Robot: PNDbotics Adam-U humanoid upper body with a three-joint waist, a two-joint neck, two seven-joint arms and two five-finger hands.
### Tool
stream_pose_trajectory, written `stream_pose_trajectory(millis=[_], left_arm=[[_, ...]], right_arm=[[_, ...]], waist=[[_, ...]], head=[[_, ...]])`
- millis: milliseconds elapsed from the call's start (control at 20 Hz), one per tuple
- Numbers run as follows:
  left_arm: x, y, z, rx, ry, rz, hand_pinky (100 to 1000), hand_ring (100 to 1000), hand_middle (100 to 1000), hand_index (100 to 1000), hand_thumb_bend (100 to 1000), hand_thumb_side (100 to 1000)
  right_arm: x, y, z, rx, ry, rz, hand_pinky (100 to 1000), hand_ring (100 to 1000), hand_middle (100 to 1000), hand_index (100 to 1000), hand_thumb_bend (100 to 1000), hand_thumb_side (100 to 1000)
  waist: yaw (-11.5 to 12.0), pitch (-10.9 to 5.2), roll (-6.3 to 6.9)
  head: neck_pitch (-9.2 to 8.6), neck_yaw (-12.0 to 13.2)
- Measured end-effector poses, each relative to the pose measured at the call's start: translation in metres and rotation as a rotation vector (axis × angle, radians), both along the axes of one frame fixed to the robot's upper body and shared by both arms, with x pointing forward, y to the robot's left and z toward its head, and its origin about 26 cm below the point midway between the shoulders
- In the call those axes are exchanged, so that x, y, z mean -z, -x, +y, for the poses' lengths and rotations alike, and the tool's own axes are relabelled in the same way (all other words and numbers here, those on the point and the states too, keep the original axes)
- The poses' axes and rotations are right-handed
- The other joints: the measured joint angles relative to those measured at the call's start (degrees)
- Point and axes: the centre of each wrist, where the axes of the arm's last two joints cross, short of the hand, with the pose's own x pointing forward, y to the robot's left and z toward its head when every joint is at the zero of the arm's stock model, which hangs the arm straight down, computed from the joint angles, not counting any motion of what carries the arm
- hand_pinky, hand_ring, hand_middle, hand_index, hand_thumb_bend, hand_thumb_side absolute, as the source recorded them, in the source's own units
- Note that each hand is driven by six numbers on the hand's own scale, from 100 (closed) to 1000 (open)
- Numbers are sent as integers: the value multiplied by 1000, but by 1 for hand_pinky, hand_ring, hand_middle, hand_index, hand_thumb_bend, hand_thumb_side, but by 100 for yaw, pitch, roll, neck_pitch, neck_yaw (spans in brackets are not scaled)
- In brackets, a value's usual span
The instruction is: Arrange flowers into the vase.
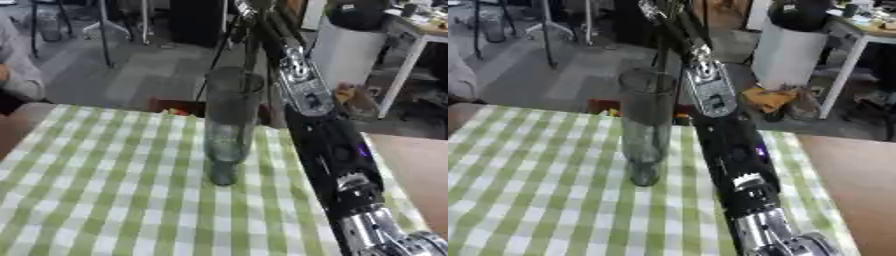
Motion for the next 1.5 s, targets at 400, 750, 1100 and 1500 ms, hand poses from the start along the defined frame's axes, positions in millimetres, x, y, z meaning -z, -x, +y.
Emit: stream_pose_trajectory(millis=[400,750,1100,1500], left_arm=[[0,0,0,0,0,0,645,870,931,997,100,860],[0,0,0,-1,0,1,645,871,932,997,100,860],[0,0,0,-2,0,3,645,872,933,997,100,861],[0,0,0,-2,-2,5,645,872,933,997,100,859]], right_arm=[[-1,0,-4,14,85,-10,531,376,303,382,338,784],[-1,0,-6,14,165,5,535,387,316,401,296,769],[-2,1,-10,16,196,11,535,387,314,400,290,776],[-1,1,-15,21,218,11,542,403,331,419,294,797]], waist=[[-23,-4,4],[-34,-5,10],[-42,-5,20],[-66,-5,20]], head=[[0,4],[0,4],[0,8],[0,39]])
